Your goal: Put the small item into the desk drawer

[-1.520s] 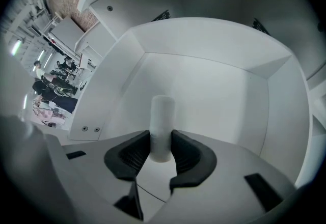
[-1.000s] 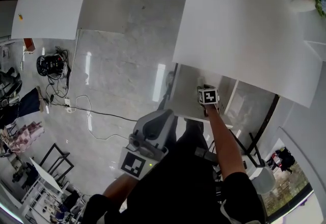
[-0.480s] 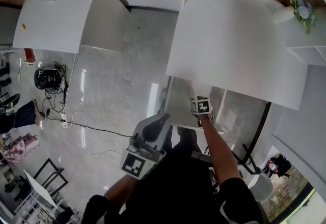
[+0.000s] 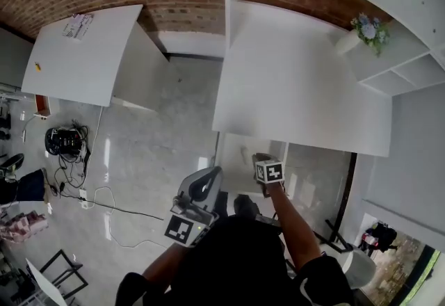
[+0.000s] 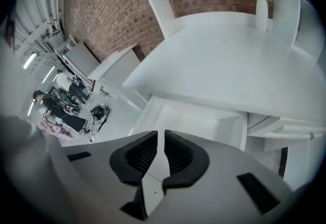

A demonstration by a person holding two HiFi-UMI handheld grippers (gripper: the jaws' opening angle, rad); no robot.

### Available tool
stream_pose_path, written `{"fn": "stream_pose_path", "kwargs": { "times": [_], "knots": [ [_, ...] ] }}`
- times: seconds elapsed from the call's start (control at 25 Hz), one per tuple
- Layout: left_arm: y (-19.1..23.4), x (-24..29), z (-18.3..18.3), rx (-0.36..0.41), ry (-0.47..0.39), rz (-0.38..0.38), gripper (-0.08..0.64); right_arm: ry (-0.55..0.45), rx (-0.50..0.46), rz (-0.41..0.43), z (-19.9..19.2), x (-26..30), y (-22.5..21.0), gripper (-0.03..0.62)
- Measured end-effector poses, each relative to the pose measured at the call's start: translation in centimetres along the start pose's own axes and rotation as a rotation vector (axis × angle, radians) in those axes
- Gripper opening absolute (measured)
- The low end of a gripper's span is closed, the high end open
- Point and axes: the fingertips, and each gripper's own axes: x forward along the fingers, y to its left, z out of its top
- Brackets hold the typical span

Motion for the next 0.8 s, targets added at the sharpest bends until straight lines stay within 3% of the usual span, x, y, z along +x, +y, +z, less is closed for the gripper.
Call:
{"fn": "stream_pose_path", "kwargs": {
  "times": [0.24, 0.56, 0.8],
  "knots": [
    [-2.0, 0.1, 1.9, 0.060, -0.041, -0.035, 0.023, -0.207, -0.081, 0.003, 4.6, -8.0, 2.0, 0.023],
    [-4.5, 0.8, 4.3, 0.126, -0.096, -0.076, 0.023, -0.540, -0.074, -0.020, 11.0, -21.0, 5.1, 0.015],
    [-5.5, 0.2, 4.4, 0.135, -0.098, -0.082, 0.023, -0.710, -0.107, -0.055, 12.3, -28.6, 8.0, 0.014]
  ]
}}
